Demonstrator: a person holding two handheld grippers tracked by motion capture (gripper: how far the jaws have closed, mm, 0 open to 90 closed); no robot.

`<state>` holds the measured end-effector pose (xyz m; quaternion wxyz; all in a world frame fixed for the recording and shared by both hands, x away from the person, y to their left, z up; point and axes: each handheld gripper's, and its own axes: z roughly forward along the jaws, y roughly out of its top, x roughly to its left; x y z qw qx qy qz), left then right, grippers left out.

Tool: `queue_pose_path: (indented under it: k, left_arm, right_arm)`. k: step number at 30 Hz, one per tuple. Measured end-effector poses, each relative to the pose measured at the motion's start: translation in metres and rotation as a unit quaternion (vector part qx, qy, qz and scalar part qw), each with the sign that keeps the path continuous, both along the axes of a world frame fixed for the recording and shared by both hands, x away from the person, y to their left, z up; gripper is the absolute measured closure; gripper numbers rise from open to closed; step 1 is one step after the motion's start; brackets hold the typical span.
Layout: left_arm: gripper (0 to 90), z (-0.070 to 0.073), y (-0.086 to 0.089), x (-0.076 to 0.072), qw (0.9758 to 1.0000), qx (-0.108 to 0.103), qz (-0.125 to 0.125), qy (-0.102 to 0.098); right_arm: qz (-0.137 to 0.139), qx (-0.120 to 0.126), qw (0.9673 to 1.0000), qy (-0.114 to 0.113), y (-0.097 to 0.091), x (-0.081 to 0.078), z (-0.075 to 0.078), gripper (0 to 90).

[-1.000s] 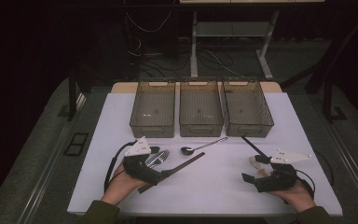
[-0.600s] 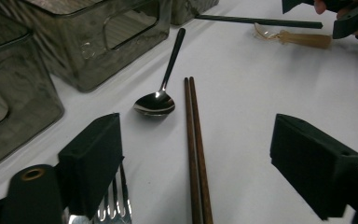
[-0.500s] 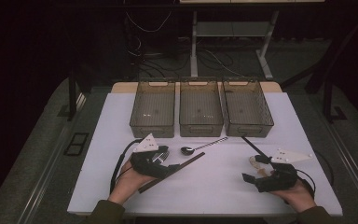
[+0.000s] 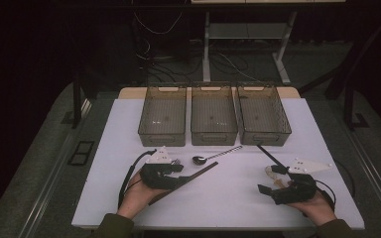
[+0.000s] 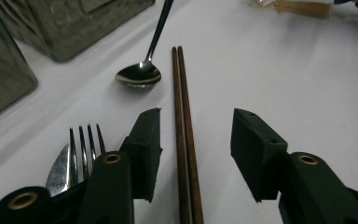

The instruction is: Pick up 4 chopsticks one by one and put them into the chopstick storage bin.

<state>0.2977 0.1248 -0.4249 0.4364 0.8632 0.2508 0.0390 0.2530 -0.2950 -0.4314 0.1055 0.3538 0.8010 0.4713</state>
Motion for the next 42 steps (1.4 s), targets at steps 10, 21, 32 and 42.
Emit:
queue_pose_path:
  k: [10,21,32,42]
  left_arm:
    - [65.4,-0.007,0.0,0.002,0.9992,0.034,0.004,0.021]
    - [78.3,-0.01,-0.001,0.004,0.9982,0.052,0.004,0.029]
    - [80.5,-0.013,-0.004,0.004,0.9972,0.068,0.002,0.03]
    - [82.2,-0.015,-0.004,0.004,0.9969,0.072,0.0,0.032]
  right_arm:
    - [0.0,-0.001,1.0,0.0,0.0,0.0,0.0,9.6]
    - [-0.001,-0.002,1.0,0.002,0.0,0.0,-0.001,9.6]
    - [-0.002,-0.003,1.0,0.001,0.0,0.0,-0.001,9.6]
    - [-0.002,-0.004,1.0,0.0,0.0,0.0,-0.001,9.6]
